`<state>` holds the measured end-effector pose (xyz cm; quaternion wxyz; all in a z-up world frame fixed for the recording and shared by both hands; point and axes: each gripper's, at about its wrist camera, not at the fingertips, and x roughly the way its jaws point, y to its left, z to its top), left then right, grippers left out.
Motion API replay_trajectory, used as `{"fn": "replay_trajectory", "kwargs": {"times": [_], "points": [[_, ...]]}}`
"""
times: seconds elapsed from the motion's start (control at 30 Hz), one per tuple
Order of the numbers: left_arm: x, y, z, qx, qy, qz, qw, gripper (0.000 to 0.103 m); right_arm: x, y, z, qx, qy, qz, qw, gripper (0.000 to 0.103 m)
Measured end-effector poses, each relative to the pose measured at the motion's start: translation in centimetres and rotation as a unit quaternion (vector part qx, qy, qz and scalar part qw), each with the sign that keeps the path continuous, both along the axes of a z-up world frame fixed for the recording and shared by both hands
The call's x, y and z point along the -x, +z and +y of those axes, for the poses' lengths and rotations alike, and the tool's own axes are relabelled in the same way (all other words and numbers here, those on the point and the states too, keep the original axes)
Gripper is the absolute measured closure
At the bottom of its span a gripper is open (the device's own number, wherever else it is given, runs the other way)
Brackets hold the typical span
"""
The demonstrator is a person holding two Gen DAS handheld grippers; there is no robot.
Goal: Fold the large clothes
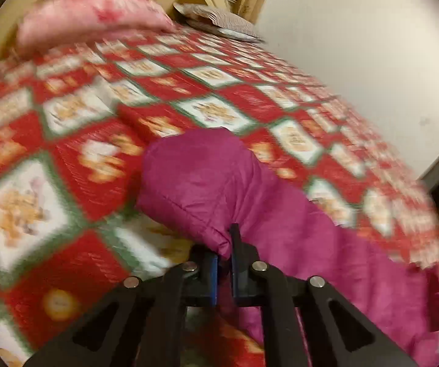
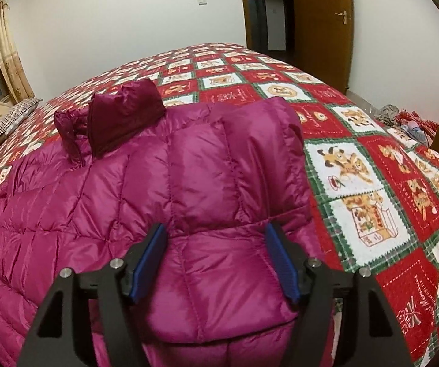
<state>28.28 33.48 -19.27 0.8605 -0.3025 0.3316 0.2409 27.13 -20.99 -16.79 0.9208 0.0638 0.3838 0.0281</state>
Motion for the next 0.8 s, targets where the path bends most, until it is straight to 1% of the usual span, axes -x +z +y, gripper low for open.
{"fn": "replay_trajectory", "kwargs": {"times": [0.03,0.1,0.17,0.23,0.3,0.33,0.37,0.43,0.47,0.5,0.53,0.57,0.6,0.67,0.73,0.77,0.8], "points": [[-0.1,0.3,0.0,-0.005,0.001,0.001,1.0000,0.098,0.0,0.0,0.0,-0.002,0.000,0.000,1.000,0.033],[-0.1,1.9,-1.1,-0.033,-0.008,-0.013,0.9993,0.098,0.0,0.0,-0.1,-0.005,0.000,-0.001,1.000,0.033],[0.3,4.0,-2.6,-0.063,-0.023,-0.035,0.9971,0.098,0.0,-0.1,-0.3,-0.008,0.001,-0.003,1.000,0.033],[0.8,6.7,-5.0,-0.096,-0.049,-0.067,0.9919,0.098,0.1,-0.1,-0.3,-0.012,0.000,-0.004,1.000,0.033],[1.4,10.1,-8.6,-0.127,-0.090,-0.105,0.9821,0.098,0.1,-0.1,-0.4,-0.015,0.000,-0.004,1.000,0.033],[1.5,11.2,-9.9,-0.138,-0.108,-0.120,0.9773,0.098,0.1,-0.1,-0.4,-0.017,0.000,-0.005,1.000,0.033],[1.9,12.9,-12.5,-0.155,-0.141,-0.142,0.9674,0.098,0.1,-0.1,-0.4,-0.019,0.000,-0.006,1.000,0.033],[2.2,14.8,-16.7,-0.185,-0.194,-0.167,0.9490,0.098,0.1,-0.1,-0.4,-0.022,0.000,-0.007,1.000,0.033],[2.4,15.6,-19.1,-0.200,-0.225,-0.178,0.9369,0.098,0.2,-0.1,-0.5,-0.024,0.000,-0.008,1.000,0.033],[2.8,16.2,-21.8,-0.212,-0.260,-0.190,0.9226,0.098,0.2,-0.1,-0.5,-0.027,0.000,-0.008,1.000,0.033],[3.0,16.5,-24.1,-0.218,-0.288,-0.198,0.9111,0.098,0.2,-0.1,-0.6,-0.030,0.000,-0.009,0.999,0.033],[3.3,16.7,-27.1,-0.223,-0.323,-0.206,0.8964,0.098,0.2,-0.2,-0.7,-0.034,0.000,-0.010,0.999,0.033],[3.5,16.7,-29.1,-0.221,-0.346,-0.212,0.8866,0.098,0.2,-0.2,-0.9,-0.039,0.000,-0.012,0.999,0.033],[3.5,16.3,-33.0,-0.214,-0.390,-0.219,0.8682,0.098,0.3,-0.2,-1.0,-0.044,0.000,-0.013,0.999,0.033],[3.3,15.4,-37.2,-0.209,-0.429,-0.218,0.8512,0.098,0.3,-0.2,-1.1,-0.048,0.000,-0.014,0.999,0.033],[3.2,14.6,-39.0,-0.208,-0.445,-0.215,0.8445,0.098,0.3,-0.2,-1.2,-0.051,0.000,-0.015,0.999,0.033],[3.1,13.9,-40.2,-0.206,-0.455,-0.210,0.8404,0.098,0.3,-0.2,-1.3,-0.054,0.000,-0.016,0.998,0.033]]}}
